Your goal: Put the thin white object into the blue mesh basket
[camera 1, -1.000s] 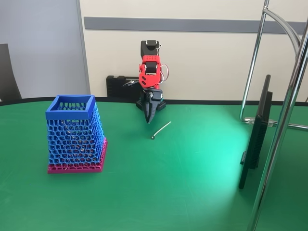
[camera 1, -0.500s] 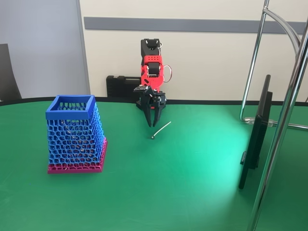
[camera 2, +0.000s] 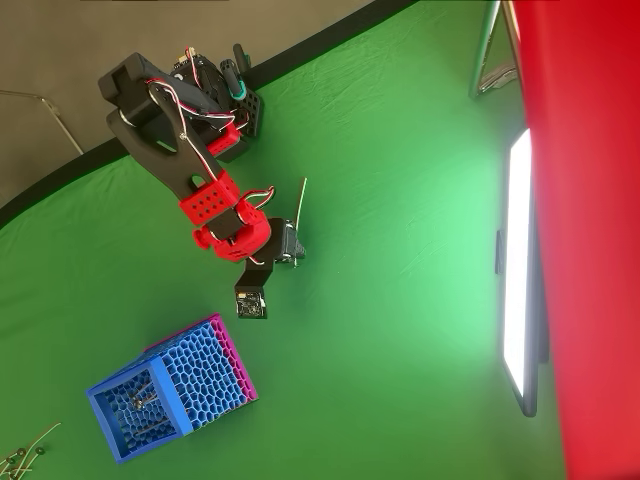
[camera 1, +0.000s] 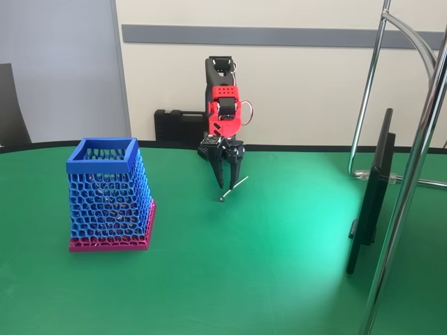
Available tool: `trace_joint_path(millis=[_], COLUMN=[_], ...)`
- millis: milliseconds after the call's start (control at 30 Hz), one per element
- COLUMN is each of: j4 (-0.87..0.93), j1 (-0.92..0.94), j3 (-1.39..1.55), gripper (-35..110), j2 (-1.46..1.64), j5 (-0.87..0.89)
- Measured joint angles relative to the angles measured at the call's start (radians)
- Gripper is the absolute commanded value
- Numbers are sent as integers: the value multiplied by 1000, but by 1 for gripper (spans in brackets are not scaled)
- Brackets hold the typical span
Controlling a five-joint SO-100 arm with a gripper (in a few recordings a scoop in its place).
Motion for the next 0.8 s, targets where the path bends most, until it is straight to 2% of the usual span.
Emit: trace_joint_path(millis=[800], j4=[-8], j1=[63], j3=[-44], gripper=[14], j2=[-103], j5=[-140])
